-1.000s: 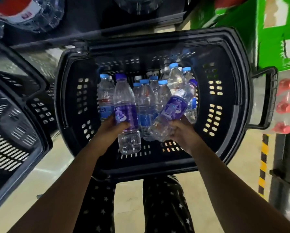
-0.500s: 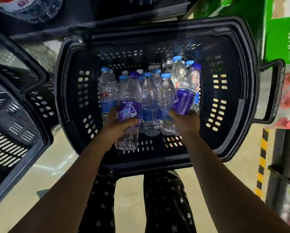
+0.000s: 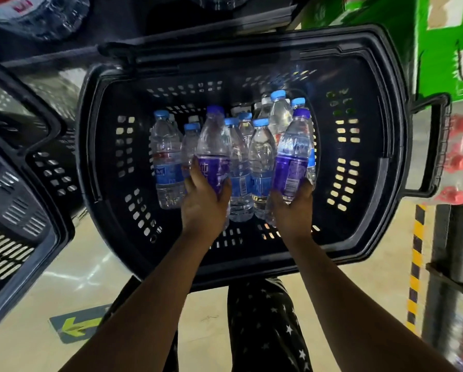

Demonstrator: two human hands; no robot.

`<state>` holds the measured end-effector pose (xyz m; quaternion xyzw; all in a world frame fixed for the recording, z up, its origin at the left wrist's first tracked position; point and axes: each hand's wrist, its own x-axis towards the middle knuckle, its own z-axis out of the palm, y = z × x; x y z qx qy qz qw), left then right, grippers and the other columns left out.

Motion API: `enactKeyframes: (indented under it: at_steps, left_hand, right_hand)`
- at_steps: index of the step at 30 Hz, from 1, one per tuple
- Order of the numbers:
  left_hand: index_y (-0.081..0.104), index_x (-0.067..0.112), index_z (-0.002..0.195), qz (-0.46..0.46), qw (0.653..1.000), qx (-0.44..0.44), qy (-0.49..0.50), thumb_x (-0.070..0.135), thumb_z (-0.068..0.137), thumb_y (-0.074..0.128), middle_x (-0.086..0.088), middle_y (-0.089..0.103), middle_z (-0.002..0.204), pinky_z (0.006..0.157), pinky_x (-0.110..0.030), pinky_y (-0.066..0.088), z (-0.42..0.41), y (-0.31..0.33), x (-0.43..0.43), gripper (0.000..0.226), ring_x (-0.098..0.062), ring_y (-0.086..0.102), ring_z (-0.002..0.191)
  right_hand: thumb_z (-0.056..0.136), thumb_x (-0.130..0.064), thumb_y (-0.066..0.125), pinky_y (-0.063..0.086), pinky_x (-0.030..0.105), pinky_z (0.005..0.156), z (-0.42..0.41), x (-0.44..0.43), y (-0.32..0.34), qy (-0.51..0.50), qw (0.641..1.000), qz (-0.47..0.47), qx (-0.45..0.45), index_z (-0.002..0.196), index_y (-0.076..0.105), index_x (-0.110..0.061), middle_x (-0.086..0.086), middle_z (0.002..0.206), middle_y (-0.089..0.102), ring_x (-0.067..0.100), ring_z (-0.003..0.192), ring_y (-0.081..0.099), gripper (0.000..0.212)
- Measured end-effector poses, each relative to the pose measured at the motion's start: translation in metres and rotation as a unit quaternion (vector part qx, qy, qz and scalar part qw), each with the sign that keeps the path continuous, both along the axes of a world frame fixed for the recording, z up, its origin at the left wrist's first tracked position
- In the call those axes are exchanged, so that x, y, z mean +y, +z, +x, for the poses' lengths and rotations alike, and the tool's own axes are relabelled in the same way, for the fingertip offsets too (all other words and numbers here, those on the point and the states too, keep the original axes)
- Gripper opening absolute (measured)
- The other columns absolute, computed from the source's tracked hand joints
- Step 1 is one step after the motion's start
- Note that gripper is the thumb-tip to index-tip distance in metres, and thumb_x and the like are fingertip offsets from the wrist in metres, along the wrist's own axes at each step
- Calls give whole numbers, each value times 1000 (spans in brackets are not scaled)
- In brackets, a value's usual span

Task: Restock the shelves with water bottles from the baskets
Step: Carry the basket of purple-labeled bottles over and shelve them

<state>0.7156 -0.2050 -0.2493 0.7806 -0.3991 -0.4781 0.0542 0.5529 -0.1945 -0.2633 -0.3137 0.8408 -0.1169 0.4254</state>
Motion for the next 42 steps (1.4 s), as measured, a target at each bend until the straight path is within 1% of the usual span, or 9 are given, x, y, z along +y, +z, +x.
enactKeyframes:
  at_steps: [5,8,13,18,21,26,31,37,42]
  left_hand:
    - [26,16,147,37,996,-50,58,52,68,79,-12,41,137,85,-33,44,-19,-10,-4,102,-29,49,117]
    - [27,8,143,54,995,-62,61,52,62,83,-13,38,135,96,-41,43,-26,-14,-7,107,-30,43,122]
    - [24,23,123,0,979,164,119,16,84,70,-1,53,122,93,-40,51,-27,-12,-2,61,-13,58,105]
    - [39,21,129,-2,973,177,149,16,82,75,7,65,111,78,-16,49,-22,-11,2,59,-2,63,96]
    - [49,24,125,18,961,201,190,21,81,76,8,67,109,90,-34,54,-17,-16,-1,51,-11,66,100]
    - [44,19,130,15,960,207,190,23,81,77,7,67,109,92,-46,54,-15,-21,-2,60,-11,68,98]
    - [56,28,114,20,969,159,188,30,78,79,11,68,100,88,-35,55,-11,-17,-5,43,-6,67,89]
    - [62,33,92,47,978,144,146,29,76,81,14,69,88,85,-33,54,1,9,-12,25,-10,68,86]
    - [66,27,95,45,976,170,125,25,75,81,13,71,82,60,-17,48,15,81,-16,25,-4,68,73]
  right_hand:
    - [75,-12,75,48,10,64,-14,2,-2,-33,998,-16,-44,110,47,-23,3,98,66,4,78,64,45]
    - [69,-12,78,53,15,60,-12,-6,-4,-42,998,18,-50,96,55,-22,-3,82,68,7,70,65,37]
    - [50,-32,82,56,32,74,-2,-10,-10,-73,997,-1,17,98,38,-25,7,102,61,26,90,64,65]
    - [59,-31,84,57,41,79,1,-2,-6,-27,999,-31,2,106,31,-28,10,113,56,27,95,63,72]
    - [69,-39,74,57,46,80,-5,7,-7,-67,995,-49,-56,116,41,-28,11,115,58,27,99,64,58]
    - [74,-7,79,53,22,66,-11,7,-12,-149,980,-65,-111,111,42,-17,1,98,62,11,79,67,54]
    - [60,-35,83,47,20,54,-9,-10,-18,-94,989,45,-106,104,62,-10,-2,82,71,9,64,68,54]
    - [66,-16,86,47,16,54,-12,-23,11,-60,993,65,-82,108,45,-12,4,97,68,16,73,66,59]
    - [67,-15,86,37,5,46,-13,-18,78,-26,994,35,-101,113,47,-10,-4,85,61,3,65,58,60]
